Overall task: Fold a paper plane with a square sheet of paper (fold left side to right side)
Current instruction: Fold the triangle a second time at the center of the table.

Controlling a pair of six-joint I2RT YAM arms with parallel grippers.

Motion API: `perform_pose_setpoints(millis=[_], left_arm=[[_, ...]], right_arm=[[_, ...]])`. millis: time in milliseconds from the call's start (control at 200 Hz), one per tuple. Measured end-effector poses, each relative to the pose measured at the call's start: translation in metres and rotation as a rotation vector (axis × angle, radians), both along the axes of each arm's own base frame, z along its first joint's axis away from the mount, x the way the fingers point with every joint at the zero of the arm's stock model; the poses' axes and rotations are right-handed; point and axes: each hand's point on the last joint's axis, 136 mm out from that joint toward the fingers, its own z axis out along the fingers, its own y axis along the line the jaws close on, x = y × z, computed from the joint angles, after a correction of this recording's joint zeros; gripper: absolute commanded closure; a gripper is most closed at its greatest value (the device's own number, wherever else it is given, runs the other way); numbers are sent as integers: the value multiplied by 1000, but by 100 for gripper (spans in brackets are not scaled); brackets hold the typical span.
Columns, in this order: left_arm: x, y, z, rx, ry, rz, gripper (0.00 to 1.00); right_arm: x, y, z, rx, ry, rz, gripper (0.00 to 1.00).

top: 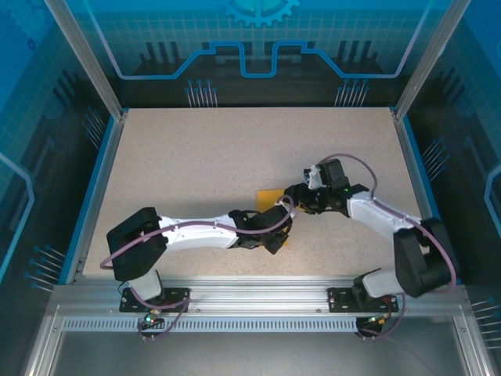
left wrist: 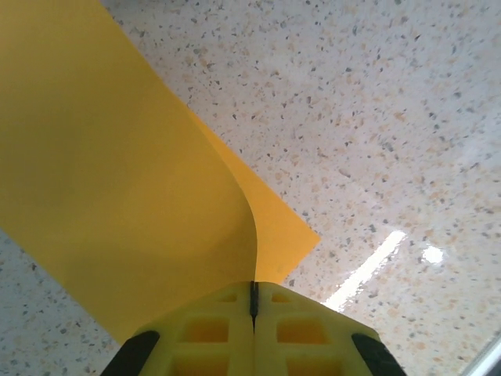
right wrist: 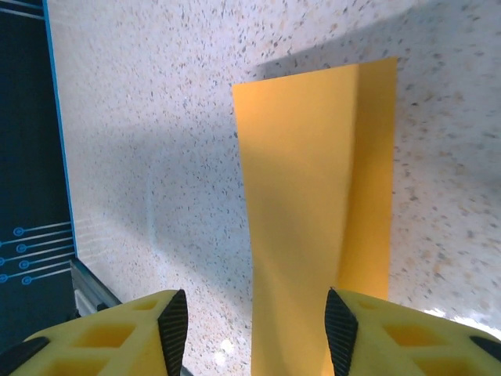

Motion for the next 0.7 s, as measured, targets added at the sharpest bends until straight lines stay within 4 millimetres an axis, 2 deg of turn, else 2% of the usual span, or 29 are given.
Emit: perform_pose_setpoints(millis=[70,160,340,520,695], left_arm=[[1,1,0,-39,34,11,99],[2,2,-2,-88,83,34,99],[4,9,-7,-172,173,84,99],[8,10,-6,-250,232,128,99],[13,15,-6,-306,271,176,99]], right_arm=[[-7,-9,3,-9,-29,-22,49],[-21,-18,1,-26,-48,-36,57],[-58,-30,-21,-44,-24,-40,76],[-89,-20,-43,-61,32,13,89],[-101,-1,-54,-72,64,69,96]])
